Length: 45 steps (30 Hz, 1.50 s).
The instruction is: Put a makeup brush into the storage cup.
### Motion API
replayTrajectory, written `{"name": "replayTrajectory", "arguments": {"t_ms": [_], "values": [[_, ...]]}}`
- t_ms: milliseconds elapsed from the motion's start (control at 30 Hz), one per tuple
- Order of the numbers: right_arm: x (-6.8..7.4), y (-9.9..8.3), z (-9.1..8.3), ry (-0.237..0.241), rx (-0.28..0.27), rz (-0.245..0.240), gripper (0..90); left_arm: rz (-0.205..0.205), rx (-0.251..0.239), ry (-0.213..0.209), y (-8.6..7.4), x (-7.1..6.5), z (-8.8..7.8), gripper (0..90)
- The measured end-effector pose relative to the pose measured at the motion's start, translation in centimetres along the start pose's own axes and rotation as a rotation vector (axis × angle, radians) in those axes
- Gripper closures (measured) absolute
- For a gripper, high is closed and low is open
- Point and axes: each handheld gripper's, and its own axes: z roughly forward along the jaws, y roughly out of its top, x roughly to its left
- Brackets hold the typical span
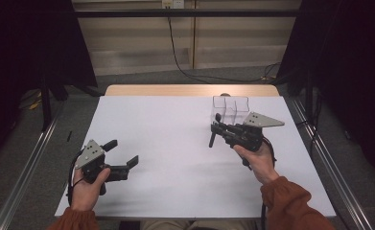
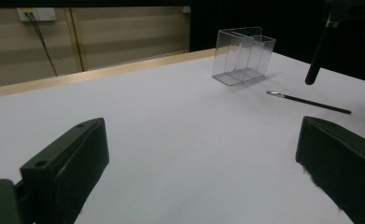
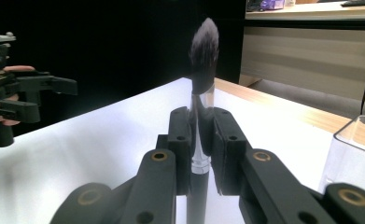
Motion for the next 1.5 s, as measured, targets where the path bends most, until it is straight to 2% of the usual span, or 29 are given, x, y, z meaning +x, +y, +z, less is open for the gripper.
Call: {"name": "replayTrajectory", "arguments": {"t_ms": [100,133,167,300,367,433,533,633,767,1000,1133,1200,1333,1500], "values": [[-0.3,0.0,0.0,-0.007,-0.001,0.003,79.4,0.0,-0.005,0.001,-0.1,0.0,-0.4,2.6],[-0.4,0.1,0.0,-0.011,0.003,0.003,79.3,0.003,-0.01,0.019,-0.2,-0.1,-0.6,2.6],[-0.5,0.2,-0.1,-0.017,0.007,-0.004,79.4,0.0,-0.011,0.019,-0.2,0.0,-0.9,2.6],[-1.3,1.3,-0.7,-0.035,-0.02,-0.007,79.3,-0.026,0.004,0.027,-0.6,0.1,-1.6,2.6],[-1.7,1.8,-0.9,-0.048,-0.022,-0.007,79.3,-0.038,-0.004,0.033,-0.8,0.2,-1.9,2.6],[-2.3,2.0,-0.9,-0.063,-0.027,-0.006,79.3,-0.037,0.01,0.041,-1.3,0.2,-2.1,2.6],[-2.8,2.1,-0.9,-0.079,-0.024,-0.004,79.3,-0.015,0.027,0.057,-1.7,0.0,-2.5,2.6],[-3.4,2.3,-1.0,-0.096,-0.036,0.0,79.3,-0.017,0.018,0.066,-2.1,-0.1,-3.1,2.9],[-4.2,2.7,-1.0,-0.112,-0.048,0.016,79.3,-0.035,0.007,0.066,-2.2,0.0,-3.4,2.9],[-4.7,3.6,-0.5,-0.126,-0.041,0.002,79.3,-0.049,-0.012,0.069,-2.2,0.2,-3.4,2.9],[-5.2,4.1,0.0,-0.136,-0.035,-0.004,79.3,-0.061,-0.014,0.054,-2.3,0.1,-3.3,2.9],[-5.4,4.4,0.1,-0.133,-0.038,0.007,79.3,-0.062,-0.009,0.051,-2.4,0.1,-3.2,2.9],[-5.8,5.1,0.6,-0.155,-0.031,-0.014,79.3,-0.058,-0.006,0.043,-2.4,-0.1,-3.1,3.0],[-6.8,5.5,1.2,-0.178,-0.024,-0.018,79.3,-0.057,-0.007,0.039,-2.4,-0.1,-3.1,3.0]]}}
